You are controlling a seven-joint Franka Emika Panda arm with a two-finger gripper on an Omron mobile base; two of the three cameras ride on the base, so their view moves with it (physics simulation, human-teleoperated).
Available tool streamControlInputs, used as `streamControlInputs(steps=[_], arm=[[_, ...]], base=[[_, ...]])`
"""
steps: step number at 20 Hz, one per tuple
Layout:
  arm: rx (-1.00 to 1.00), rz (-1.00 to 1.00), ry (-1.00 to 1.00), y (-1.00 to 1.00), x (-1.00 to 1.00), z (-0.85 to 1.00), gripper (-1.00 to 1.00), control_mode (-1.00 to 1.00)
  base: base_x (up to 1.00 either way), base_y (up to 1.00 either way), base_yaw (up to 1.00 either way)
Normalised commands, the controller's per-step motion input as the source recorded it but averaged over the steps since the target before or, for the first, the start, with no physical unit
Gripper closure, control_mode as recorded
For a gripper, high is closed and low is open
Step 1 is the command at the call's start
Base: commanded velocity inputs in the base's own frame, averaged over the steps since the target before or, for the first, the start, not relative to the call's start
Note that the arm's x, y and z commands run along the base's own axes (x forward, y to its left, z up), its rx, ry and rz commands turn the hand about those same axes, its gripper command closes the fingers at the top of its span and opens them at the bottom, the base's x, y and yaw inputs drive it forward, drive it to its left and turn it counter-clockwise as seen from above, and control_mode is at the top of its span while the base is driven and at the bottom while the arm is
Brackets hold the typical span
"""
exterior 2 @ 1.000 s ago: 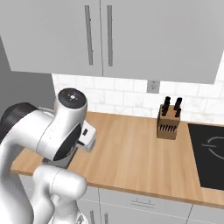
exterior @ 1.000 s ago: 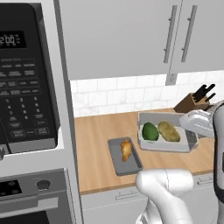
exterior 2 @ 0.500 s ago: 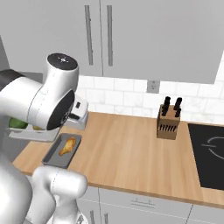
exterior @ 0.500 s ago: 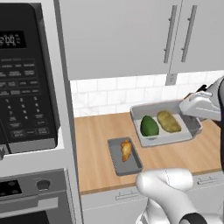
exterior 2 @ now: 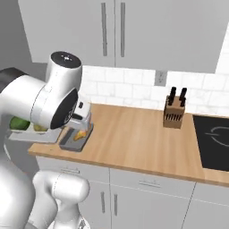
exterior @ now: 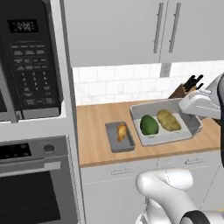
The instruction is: Take the meat container that has the chicken drumstick and place it on the second highest rack of the freezer. Then take the vegetable container that has the potato and avocado and place it on the highest rack of the freezer.
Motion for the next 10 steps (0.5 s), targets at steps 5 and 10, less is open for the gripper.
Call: streamControlInputs(steps=[5, 10], arm=[[0.00, 0.00, 0.00, 0.00, 0.00, 0.00, 1.00, 1.00], [0.00, 0.00, 0.00, 0.00, 0.00, 0.00, 1.00, 1.00]], base=[[-0.57, -0.04, 0.37], [0.01, 0.20, 0.83]])
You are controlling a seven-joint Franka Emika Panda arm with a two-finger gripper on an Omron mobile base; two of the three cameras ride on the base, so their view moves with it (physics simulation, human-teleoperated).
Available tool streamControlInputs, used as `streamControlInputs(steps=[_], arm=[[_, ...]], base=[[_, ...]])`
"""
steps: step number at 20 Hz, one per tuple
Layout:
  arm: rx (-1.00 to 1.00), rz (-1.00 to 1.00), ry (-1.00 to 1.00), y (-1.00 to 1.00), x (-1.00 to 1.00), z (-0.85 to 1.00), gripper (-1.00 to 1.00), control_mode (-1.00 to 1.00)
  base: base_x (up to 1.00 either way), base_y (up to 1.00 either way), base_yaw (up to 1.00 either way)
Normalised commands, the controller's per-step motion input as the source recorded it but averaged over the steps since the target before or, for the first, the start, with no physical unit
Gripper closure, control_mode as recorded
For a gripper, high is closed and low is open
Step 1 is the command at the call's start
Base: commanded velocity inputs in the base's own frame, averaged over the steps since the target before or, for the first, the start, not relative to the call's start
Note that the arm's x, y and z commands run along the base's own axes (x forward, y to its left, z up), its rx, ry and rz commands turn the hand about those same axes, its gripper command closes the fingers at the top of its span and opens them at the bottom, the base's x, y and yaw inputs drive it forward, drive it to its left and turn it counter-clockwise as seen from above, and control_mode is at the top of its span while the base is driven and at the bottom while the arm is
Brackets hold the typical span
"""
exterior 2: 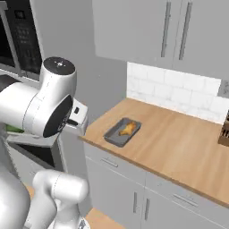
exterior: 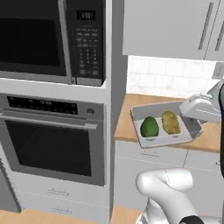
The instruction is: Take the meat container that has the chicken drumstick and place it on the second highest rack of the freezer. Then take the vegetable container that has the potato and avocado and place it on the highest rack of the freezer.
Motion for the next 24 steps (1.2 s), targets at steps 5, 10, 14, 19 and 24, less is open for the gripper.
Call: streamControlInputs(steps=[5, 10, 14, 19, 24], arm=[[0.00, 0.00, 0.00, 0.00, 0.00, 0.00, 1.00, 1.00], [0.00, 0.00, 0.00, 0.00, 0.00, 0.00, 1.00, 1.00], [0.00, 0.00, 0.00, 0.00, 0.00, 0.00, 1.00, 1.00], [0.00, 0.00, 0.00, 0.00, 0.00, 0.00, 1.00, 1.00], [0.00, 0.00, 0.00, 0.00, 0.00, 0.00, 1.00, 1.00]], base=[[0.13, 0.24, 0.99], [0.21, 0.46, 0.89], [0.56, 0.71, 0.67], [0.99, 0.80, 0.25], [1.00, 0.71, -0.01]])
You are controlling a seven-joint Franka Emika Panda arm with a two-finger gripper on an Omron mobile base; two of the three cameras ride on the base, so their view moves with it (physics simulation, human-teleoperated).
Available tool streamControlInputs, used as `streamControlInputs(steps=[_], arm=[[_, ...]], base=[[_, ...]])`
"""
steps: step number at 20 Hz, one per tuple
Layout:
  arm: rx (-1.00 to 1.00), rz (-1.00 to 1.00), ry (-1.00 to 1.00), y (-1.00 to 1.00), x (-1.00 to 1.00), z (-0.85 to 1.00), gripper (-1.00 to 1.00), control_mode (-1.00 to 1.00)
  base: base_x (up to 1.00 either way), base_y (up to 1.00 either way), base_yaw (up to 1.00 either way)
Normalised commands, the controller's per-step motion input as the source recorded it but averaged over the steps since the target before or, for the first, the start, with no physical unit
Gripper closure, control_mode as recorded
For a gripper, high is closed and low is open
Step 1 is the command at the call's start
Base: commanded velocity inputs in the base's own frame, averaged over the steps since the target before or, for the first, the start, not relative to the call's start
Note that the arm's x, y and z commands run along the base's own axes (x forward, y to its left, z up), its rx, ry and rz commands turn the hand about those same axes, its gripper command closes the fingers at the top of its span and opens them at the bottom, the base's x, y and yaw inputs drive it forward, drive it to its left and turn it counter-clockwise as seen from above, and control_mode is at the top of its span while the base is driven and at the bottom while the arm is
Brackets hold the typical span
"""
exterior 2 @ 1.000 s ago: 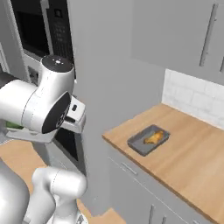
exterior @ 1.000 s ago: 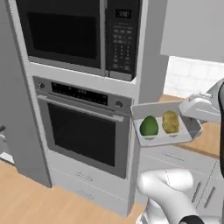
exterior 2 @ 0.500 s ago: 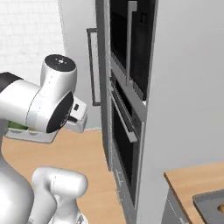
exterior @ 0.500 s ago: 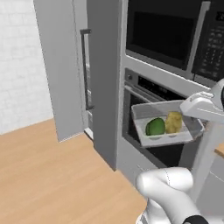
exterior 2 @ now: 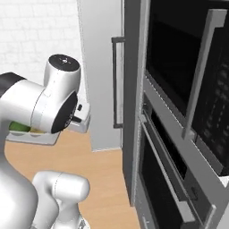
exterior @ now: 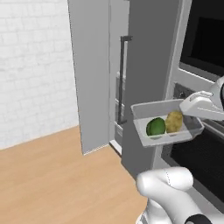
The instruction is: Take the meat container that has the chicken drumstick and place it on the second highest rack of the freezer. Then take the vegetable container that has the potato and avocado and place it on the highest rack of the freezer.
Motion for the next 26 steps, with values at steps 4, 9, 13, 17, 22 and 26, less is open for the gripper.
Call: streamControlInputs(steps=[4, 9, 13, 17, 22, 26], arm=[[0.00, 0.00, 0.00, 0.00, 0.00, 0.00, 1.00, 1.00], [0.00, 0.00, 0.00, 0.00, 0.00, 0.00, 1.00, 1.00], [0.00, 0.00, 0.00, 0.00, 0.00, 0.00, 1.00, 1.00], [0.00, 0.00, 0.00, 0.00, 0.00, 0.00, 1.00, 1.00], [0.00, 0.00, 0.00, 0.00, 0.00, 0.00, 1.00, 1.00], [0.00, 0.00, 0.00, 0.00, 0.00, 0.00, 1.00, 1.00]], base=[[1.00, 0.97, -0.13], [1.00, 0.90, -0.25], [1.00, 0.72, -0.37], [0.97, 0.64, -0.39], [0.75, 0.65, -0.34], [0.12, 0.47, -0.32]])
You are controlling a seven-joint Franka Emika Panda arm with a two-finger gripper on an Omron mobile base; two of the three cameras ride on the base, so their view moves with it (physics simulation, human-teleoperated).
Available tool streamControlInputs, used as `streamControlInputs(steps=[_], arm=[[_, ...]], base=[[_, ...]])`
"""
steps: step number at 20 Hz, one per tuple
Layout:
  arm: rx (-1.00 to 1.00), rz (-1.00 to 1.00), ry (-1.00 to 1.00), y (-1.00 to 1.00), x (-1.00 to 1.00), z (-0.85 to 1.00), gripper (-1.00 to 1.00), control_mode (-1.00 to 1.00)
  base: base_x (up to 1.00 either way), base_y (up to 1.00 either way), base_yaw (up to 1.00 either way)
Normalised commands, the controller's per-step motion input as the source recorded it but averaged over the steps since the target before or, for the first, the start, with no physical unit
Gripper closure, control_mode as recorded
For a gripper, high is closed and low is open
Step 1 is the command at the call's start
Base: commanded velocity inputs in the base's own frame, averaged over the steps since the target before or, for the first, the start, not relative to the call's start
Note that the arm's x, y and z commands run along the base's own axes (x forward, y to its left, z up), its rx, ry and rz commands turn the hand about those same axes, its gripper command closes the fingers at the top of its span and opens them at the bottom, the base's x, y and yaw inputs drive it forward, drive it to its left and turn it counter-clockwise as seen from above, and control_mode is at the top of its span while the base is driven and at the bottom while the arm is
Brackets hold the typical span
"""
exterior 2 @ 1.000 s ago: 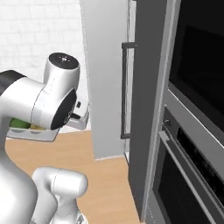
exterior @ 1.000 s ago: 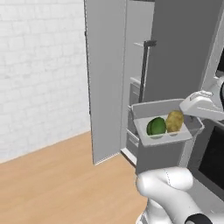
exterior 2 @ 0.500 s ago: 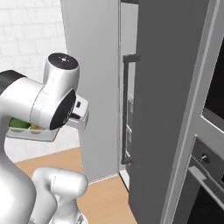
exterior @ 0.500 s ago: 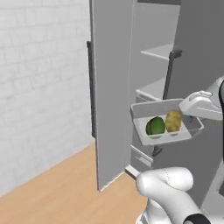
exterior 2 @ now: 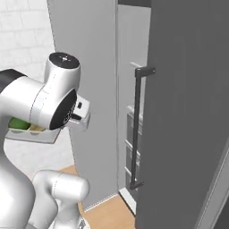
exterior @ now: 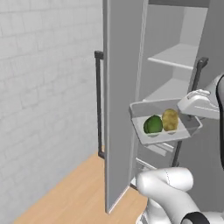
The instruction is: Take the meat container that has the chicken drumstick and place it on the second highest rack of the freezer. Then take the vegetable container that has the potato and avocado and place it on the highest rack of the freezer.
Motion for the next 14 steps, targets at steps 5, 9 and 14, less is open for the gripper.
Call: streamControlInputs(steps=[5, 9, 14], arm=[[0.00, 0.00, 0.00, 0.00, 0.00, 0.00, 1.00, 1.00], [0.00, 0.00, 0.00, 0.00, 0.00, 0.00, 1.00, 1.00], [0.00, 0.00, 0.00, 0.00, 0.00, 0.00, 1.00, 1.00]], base=[[0.02, 0.04, -0.38], [0.28, 0.22, -0.46], [0.33, 0.31, -0.44]])
